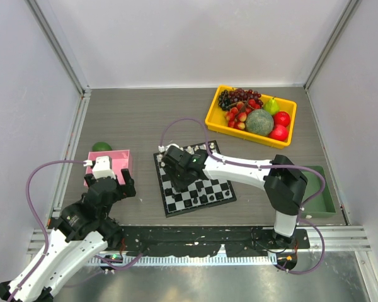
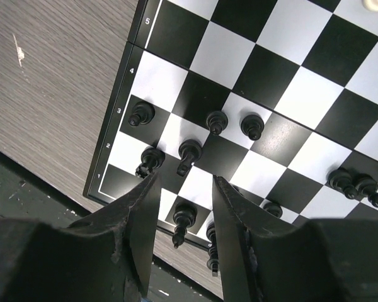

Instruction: Set up the chess pieces on the board

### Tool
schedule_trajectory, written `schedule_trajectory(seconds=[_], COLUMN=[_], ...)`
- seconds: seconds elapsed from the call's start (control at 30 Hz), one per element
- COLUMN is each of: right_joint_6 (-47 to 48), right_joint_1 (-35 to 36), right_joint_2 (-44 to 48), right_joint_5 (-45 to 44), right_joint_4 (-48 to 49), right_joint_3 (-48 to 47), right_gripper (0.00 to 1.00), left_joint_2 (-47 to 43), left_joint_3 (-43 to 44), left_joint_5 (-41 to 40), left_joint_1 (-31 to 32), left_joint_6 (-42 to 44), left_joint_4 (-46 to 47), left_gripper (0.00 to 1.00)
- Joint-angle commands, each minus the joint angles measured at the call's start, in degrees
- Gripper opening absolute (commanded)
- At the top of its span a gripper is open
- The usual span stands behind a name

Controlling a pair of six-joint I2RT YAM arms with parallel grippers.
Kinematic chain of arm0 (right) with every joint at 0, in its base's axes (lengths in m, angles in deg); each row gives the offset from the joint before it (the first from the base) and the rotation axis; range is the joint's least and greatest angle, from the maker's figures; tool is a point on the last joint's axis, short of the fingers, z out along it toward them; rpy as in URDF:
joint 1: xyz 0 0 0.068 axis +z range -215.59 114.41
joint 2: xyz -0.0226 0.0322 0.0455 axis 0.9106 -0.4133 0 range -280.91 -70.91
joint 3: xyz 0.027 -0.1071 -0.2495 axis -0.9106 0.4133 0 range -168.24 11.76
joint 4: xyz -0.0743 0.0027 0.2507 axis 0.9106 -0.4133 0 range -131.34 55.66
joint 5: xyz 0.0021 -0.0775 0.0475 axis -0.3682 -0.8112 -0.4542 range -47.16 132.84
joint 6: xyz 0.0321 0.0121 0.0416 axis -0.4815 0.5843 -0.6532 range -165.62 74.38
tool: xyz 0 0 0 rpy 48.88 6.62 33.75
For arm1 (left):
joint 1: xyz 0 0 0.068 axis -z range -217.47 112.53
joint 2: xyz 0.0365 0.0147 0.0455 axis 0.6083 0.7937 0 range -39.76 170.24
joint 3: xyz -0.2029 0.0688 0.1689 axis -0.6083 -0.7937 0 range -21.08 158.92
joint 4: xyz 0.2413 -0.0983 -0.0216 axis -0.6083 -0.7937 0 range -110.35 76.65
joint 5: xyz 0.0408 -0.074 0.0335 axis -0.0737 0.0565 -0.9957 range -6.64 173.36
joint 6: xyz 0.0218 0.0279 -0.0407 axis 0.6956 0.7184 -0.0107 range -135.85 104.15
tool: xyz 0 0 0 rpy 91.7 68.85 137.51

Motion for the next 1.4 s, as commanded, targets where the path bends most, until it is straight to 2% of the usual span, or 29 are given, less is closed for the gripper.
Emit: schedule_trajectory(seconds=[0.0, 0.1, 0.8, 1.03, 1.37], right_joint_6=[0.43, 0.26, 0.78, 0.17, -2.38], right_joint_1=[-0.08, -0.34, -1.13, -1.13, 0.89], right_joint_2=[-1.48, -2.27, -3.07, 1.58, 9.15], right_joint_5=[1.52, 1.43, 1.70, 0.91, 1.61], right_joint_4=[1.05, 1.14, 2.20, 1.84, 2.46], right_joint_3=[-2.69, -2.60, -2.25, 0.03, 4.16], right_gripper=[0.44, 0.43, 0.10, 0.06, 0.07], left_joint_2=[-0.33, -0.41, -0.41, -0.50, -0.59], left_joint_3=[0.06, -0.03, 0.06, 0.06, -0.03], left_joint_5=[-1.02, -1.02, -1.19, -1.11, -1.11], left_joint_1=[0.10, 0.19, 0.10, 0.10, 0.10], left_joint_6=[0.39, 0.39, 0.30, 0.21, 0.30], left_joint_4=[2.32, 2.32, 2.32, 2.23, 2.14], left_gripper=[0.99, 0.99, 0.99, 0.99, 0.99])
